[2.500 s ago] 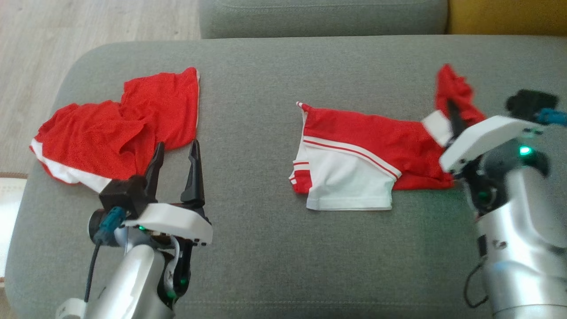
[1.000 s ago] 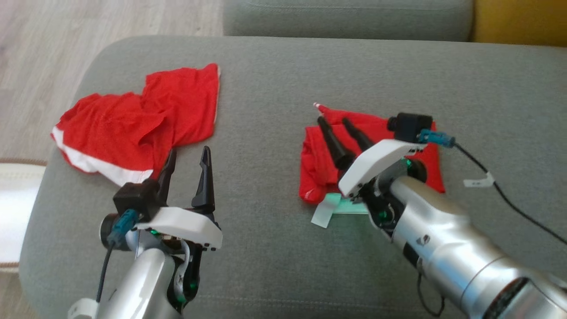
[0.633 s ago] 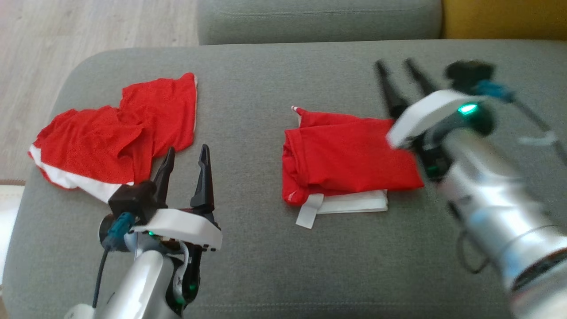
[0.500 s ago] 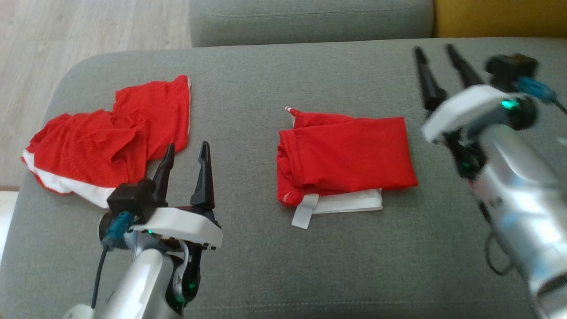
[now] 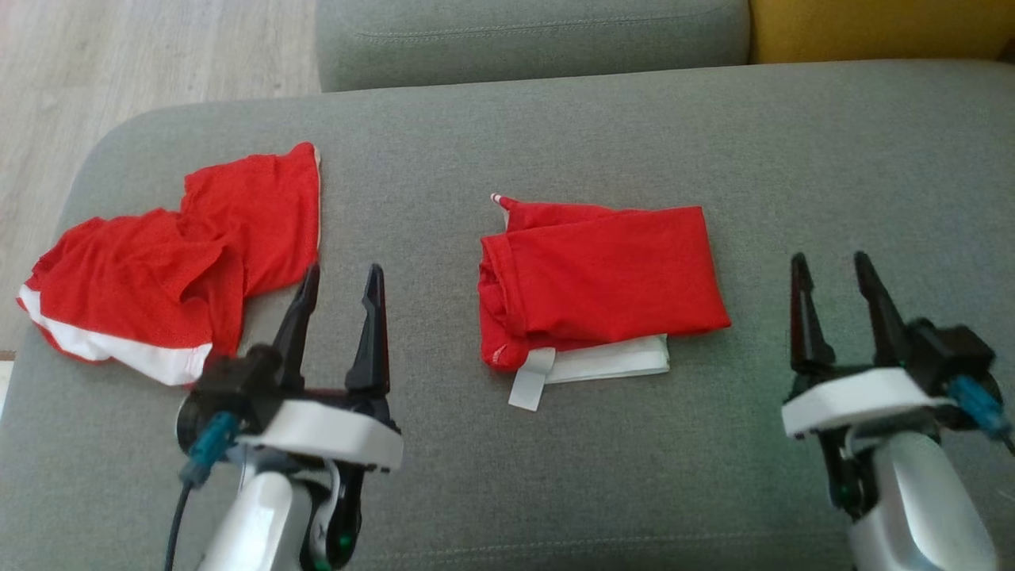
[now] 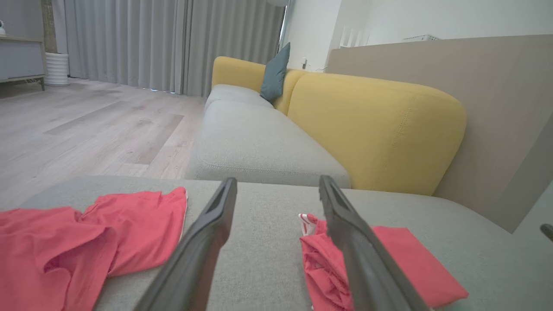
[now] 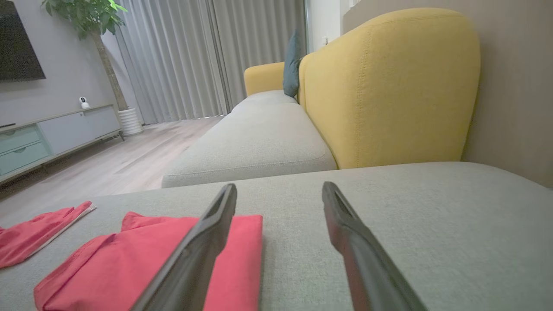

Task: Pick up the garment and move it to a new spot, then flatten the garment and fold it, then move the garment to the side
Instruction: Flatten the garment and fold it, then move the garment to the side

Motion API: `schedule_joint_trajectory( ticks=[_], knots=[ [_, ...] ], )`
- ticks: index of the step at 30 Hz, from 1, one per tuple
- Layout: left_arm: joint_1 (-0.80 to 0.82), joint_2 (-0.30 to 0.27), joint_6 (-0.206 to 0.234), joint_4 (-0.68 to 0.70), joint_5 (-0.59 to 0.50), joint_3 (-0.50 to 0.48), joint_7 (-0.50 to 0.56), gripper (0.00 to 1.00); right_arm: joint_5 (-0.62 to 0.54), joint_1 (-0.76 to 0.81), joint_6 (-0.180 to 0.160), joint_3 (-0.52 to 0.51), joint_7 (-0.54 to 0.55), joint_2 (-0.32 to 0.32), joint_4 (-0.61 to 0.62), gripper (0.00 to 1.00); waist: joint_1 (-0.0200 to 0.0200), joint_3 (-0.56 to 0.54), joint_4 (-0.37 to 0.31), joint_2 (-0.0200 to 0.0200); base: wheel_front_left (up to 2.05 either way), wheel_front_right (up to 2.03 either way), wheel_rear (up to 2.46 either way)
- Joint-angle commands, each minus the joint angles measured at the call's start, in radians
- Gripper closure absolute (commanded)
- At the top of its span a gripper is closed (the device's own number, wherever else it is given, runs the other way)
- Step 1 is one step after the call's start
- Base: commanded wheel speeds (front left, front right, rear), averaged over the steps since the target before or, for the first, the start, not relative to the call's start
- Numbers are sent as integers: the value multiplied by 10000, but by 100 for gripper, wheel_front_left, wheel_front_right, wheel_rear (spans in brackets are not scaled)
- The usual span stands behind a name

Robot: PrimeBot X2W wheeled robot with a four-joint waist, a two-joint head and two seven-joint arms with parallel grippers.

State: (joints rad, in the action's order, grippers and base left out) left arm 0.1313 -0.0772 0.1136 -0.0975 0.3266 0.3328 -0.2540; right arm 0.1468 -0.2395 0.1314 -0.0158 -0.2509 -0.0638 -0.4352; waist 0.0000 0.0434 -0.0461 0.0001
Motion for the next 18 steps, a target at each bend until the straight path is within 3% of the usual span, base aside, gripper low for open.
schedule_joint_trajectory(
  ticks=[1,11,18],
  knots=[
    [87,61,-88,343,-132,-475,-77,0,-191,-145,-7,69,-15,53,726,0,0,24,-21,-1,0,0,0],
    [206,230,-479,88,-438,-585,-77,0,-373,107,-7,-475,760,132,2200,0,0,434,217,-1,0,0,0],
    [553,260,-605,-26,-460,-546,-78,0,-235,-389,-7,-607,1759,134,1848,0,0,939,548,-1,0,0,0]
  ],
)
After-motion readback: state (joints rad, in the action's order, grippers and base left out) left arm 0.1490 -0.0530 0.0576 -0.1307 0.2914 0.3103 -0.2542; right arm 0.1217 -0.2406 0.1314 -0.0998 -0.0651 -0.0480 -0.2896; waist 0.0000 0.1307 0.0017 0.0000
